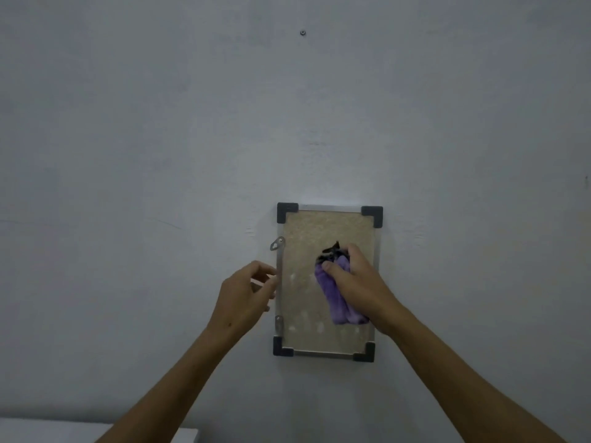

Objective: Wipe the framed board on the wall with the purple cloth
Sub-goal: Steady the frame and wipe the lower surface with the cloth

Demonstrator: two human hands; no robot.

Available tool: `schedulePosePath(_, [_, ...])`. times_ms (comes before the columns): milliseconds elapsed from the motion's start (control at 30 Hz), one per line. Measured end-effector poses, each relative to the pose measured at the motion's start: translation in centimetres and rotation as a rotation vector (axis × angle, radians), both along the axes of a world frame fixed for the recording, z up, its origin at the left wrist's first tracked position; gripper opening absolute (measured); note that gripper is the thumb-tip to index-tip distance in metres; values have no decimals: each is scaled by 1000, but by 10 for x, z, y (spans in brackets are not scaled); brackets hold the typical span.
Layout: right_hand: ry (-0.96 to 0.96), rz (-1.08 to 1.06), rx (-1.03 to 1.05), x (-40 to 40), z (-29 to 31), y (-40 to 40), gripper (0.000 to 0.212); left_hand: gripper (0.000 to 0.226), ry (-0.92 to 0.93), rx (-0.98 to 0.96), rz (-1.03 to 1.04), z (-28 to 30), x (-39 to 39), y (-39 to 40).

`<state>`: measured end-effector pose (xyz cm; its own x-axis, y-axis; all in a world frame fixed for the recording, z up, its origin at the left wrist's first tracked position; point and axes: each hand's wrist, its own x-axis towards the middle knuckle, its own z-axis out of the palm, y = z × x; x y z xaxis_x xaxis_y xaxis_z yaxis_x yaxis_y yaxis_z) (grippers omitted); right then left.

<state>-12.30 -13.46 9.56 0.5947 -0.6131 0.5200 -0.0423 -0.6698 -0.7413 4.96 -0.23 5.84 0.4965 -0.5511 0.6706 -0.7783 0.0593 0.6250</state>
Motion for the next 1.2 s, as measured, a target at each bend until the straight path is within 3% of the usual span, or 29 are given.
schedulePosePath(100, [-41,-42,-108,14,3,0,24,34,-235,24,97,-27,15,-8])
schedulePosePath(167, [-70,-65,-232,26,2,3,24,45,-291,29,88,-42,22,-14])
schedulePosePath(333, [-89,-111,-502,61,-6,12,18,51,-258,-57,82,-59,27,-28])
schedulePosePath(467, [-62,-236,-706,73,-20,10,21,43,-248,-250,105,-44,22,-39])
schedulePosePath(633, [-106,-453,-610,60,-28,-1,28,49,-341,-254,127,-6,23,-44])
schedulePosePath(733, [-143,-511,-448,63,-27,0,29,58,-422,-161,199,6,26,-38])
schedulePosePath(833, [-105,-525,-418,68,-22,-1,28,59,-494,-194,239,26,29,-31])
schedulePosePath(933, [-68,-491,-449,65,-17,-2,27,73,-626,-205,279,65,34,-31])
schedulePosePath(1000, [-52,-496,-506,60,-17,-2,26,80,-742,-110,279,93,35,-34])
schedulePosePath(1100, [-29,-522,-602,55,-16,-3,26,72,-826,75,196,119,33,-41])
schedulePosePath(1200, [-5,-524,-715,52,-15,-6,26,60,-804,95,128,119,34,-43])
